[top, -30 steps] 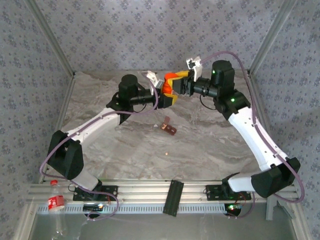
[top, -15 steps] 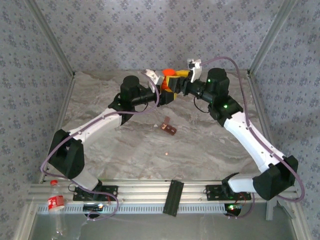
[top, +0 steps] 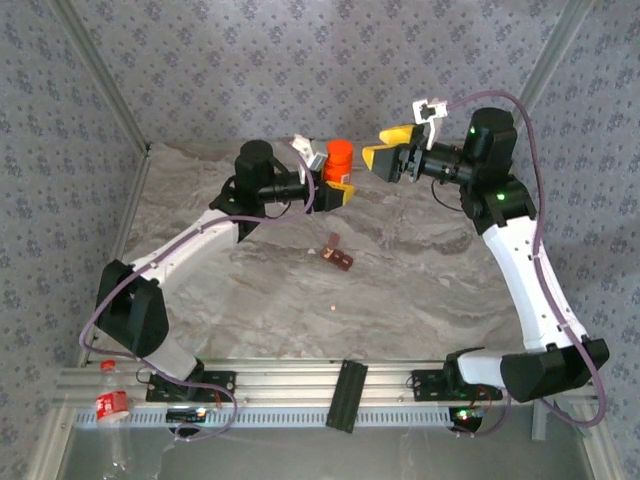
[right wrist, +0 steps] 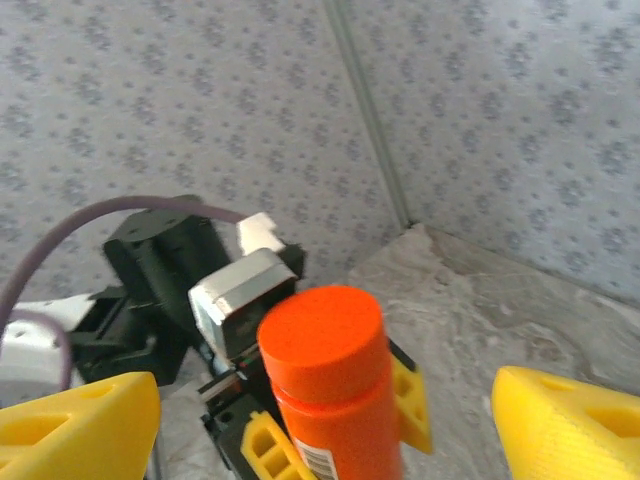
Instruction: Sort the pills into containers
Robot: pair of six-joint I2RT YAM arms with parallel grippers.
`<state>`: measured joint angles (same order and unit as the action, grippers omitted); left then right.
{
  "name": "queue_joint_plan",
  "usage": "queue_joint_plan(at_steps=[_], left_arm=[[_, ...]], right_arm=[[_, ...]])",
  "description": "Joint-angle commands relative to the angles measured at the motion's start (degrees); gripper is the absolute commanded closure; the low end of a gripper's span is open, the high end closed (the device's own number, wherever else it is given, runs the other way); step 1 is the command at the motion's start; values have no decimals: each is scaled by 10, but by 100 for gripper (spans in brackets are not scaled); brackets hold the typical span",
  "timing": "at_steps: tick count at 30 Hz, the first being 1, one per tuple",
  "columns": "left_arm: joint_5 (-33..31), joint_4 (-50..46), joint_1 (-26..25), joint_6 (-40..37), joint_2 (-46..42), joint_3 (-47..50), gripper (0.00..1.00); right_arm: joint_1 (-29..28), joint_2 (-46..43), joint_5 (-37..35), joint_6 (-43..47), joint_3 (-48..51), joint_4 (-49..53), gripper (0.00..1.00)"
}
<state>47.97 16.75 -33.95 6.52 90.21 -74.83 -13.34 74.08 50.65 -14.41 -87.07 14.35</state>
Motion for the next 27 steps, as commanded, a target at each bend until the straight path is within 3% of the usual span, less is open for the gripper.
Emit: queue_joint_plan(at_steps=[1,20,27], left_arm=[[67,-35,1,-25,0,-38,100],[77,-40,-1,-25,4,-42,100],[77,-38,-2,-24,5,-43,100]], right_arm=[[-13,27,61,20,-22,42,12],[-77,80,41,32,-61,47,24],[-82,89,34,33,-67,47,43]])
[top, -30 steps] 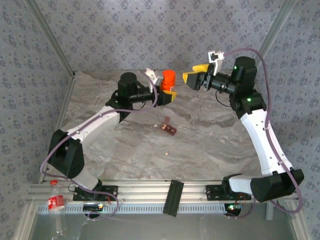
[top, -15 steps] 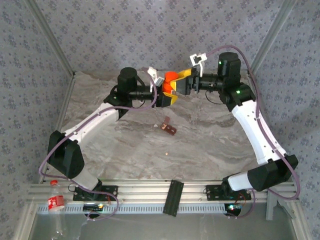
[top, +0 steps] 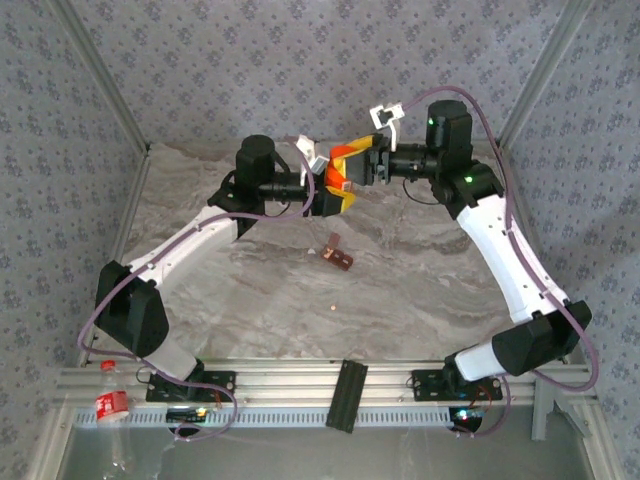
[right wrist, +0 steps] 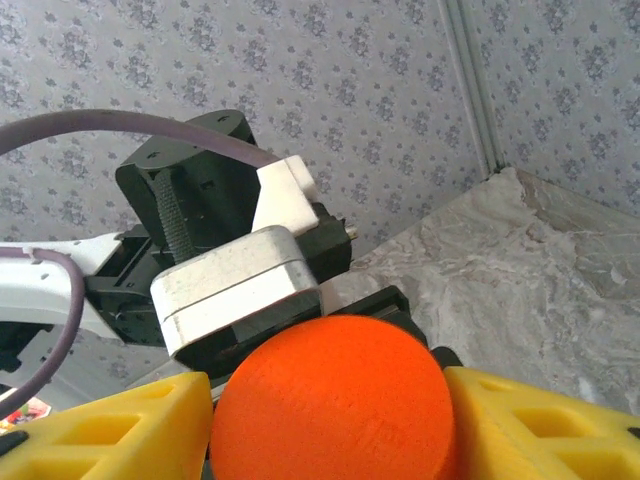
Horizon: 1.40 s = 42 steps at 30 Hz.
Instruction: Sort the pills into containers
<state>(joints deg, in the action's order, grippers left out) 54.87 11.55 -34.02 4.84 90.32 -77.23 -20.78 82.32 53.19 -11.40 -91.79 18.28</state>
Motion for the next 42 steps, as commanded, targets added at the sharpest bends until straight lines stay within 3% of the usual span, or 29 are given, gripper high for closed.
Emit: queue_joint_plan(at_steps=[1,3,6,11,13,22,32,39,42], left_arm=[[8,14,-1,-7,4,-19,100],[7,15,-1,-6,5,-19,100],[2,19,-1,-2,8,-20,100],[-18,27,-4,3,11,-20,100],[-23,30,-4,5,12,-19,100],[-17,31,-5,9,16,-21,100],[38,0,2,8,26,-44,100],[-74,103,1,55,6,8,100],[-89,146,0,74,0,25,100]], right_arm=[[-7,7,9,3,-20,8,48],[-6,8,12,6,-21,11,54],[-6,11,19,7,-22,14,55],[-5,15,9,11,-23,21,43],[-5,15,7,12,-23,20,43],[12,23,44,32,-28,30,73],[69,17,135,38,-32,1,79],[68,-20,47,-20,49,-104,80],[62,-40,19,-44,90,-154,81]])
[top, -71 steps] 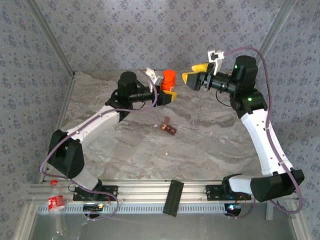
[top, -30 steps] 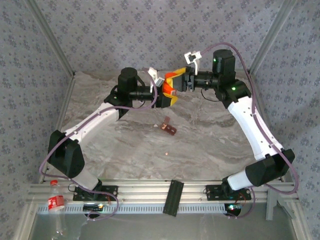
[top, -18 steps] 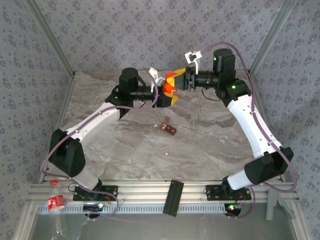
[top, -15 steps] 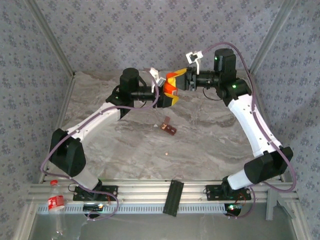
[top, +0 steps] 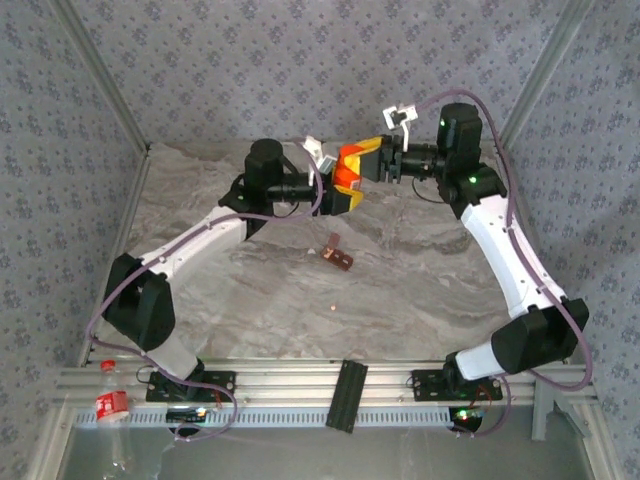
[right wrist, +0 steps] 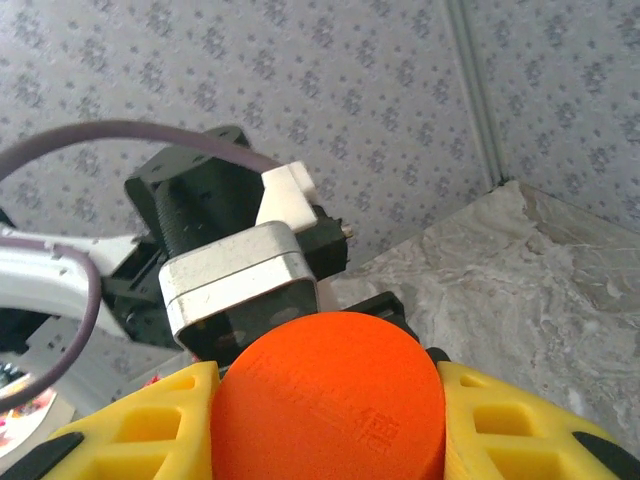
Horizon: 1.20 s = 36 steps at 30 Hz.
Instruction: Sort the pills into containers
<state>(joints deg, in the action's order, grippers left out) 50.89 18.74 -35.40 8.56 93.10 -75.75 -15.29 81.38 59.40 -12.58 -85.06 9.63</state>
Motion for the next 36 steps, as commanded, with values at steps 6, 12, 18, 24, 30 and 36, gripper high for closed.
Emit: queue_joint_plan(at_steps=[6,12,18,24,30,36], left_arm=[[1,100,15,66,-19,3,100],[58,34,16,58,-4,-39,100],[-106,15,-2,-15,-50,5,100],[-231,49,-32,-32,-68,28,100],[-337,78,-67,-48,-64,35,100],[-434,97,-99,-58,-47,37,100]], right_arm=[[7,-23,12,12,-1,-3,81],[22,-12,44,20,-34,36,84],[20,-26,-81,-45,-14,-13,83],[-44,-59,-228,-92,60,-89,88],[-118,-86,-404,-141,145,-173,93],[-158,-111,-545,-185,220,-258,94]])
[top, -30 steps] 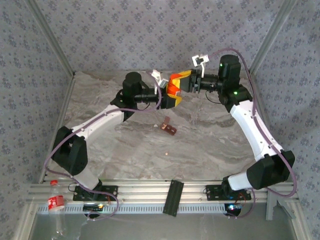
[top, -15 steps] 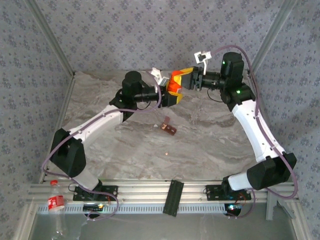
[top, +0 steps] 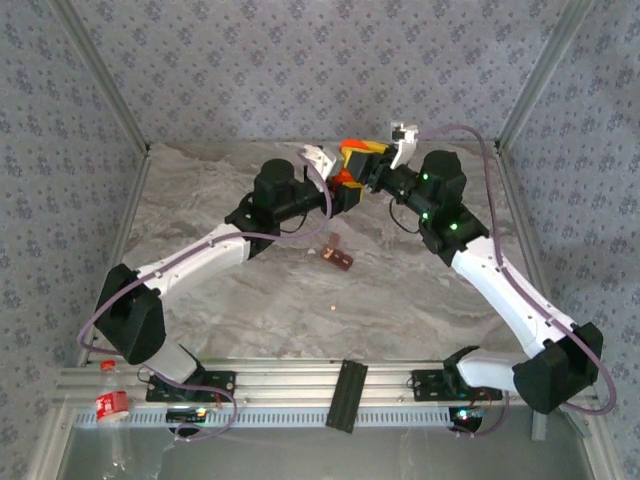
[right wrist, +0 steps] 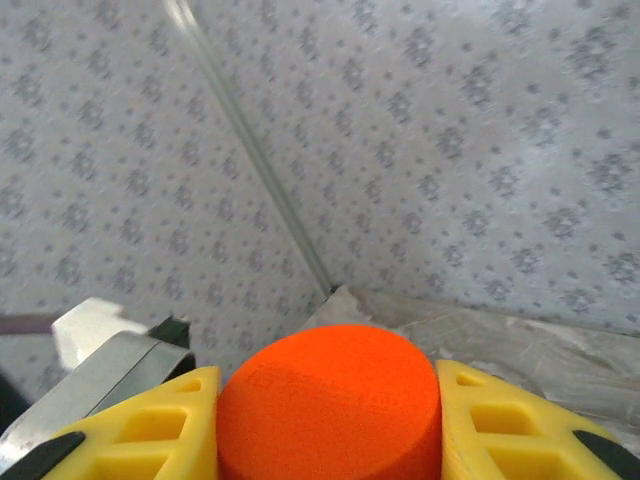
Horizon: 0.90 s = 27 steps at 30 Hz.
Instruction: Sort the pills into containers
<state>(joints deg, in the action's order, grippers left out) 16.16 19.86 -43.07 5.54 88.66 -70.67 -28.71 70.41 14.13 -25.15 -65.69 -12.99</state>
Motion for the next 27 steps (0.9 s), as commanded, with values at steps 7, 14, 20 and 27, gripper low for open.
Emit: queue_joint_plan(at_steps=[7,14,20,27], left_arm=[[-176,101,-38,-33,12,-10,100],[-184,100,-40,-56,11,-4,100],[-137,98,-20,-65,-10,11,100],[-1,129,27,-24,-29,38,100]], right_arm=[[-28,-14,-167,-92,39,-52,100],[7,-11,-106,-126,35,-67,61],[96,-41,-33,-183,39,-63,36],[154,-38,60,-175,-53,96,32]])
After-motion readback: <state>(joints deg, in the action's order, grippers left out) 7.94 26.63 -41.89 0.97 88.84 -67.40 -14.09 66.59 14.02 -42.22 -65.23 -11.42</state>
